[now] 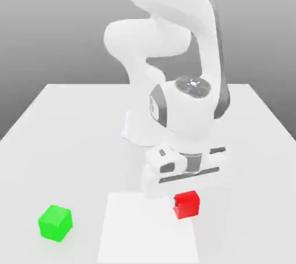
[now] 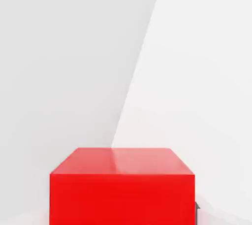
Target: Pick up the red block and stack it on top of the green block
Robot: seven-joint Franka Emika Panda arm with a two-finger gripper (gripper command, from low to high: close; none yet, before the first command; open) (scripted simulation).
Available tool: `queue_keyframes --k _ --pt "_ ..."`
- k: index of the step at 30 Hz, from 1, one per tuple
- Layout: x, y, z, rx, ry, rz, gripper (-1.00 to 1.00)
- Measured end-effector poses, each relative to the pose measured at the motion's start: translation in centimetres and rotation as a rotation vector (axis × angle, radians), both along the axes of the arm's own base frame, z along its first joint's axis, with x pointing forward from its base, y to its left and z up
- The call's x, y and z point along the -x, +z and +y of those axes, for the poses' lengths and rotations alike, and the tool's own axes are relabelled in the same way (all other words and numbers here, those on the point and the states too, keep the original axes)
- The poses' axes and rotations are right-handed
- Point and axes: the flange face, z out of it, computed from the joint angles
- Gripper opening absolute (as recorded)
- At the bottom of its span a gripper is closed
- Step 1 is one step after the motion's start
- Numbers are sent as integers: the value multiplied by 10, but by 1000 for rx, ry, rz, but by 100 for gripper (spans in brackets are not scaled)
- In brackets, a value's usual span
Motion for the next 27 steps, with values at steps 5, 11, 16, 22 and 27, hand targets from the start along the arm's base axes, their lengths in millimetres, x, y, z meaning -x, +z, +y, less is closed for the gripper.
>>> queue_keyframes --k 5,11,16,22,27 --pt "-2 38 -1 0 4 2 -100" --pt "-32 51 -40 -10 -63 4 -100" --pt "-50 59 -131 -11 -245 4 -100" --pt "-45 70 -285 -2 -527 2 -100" --pt "-47 17 -289 0 -528 2 100"
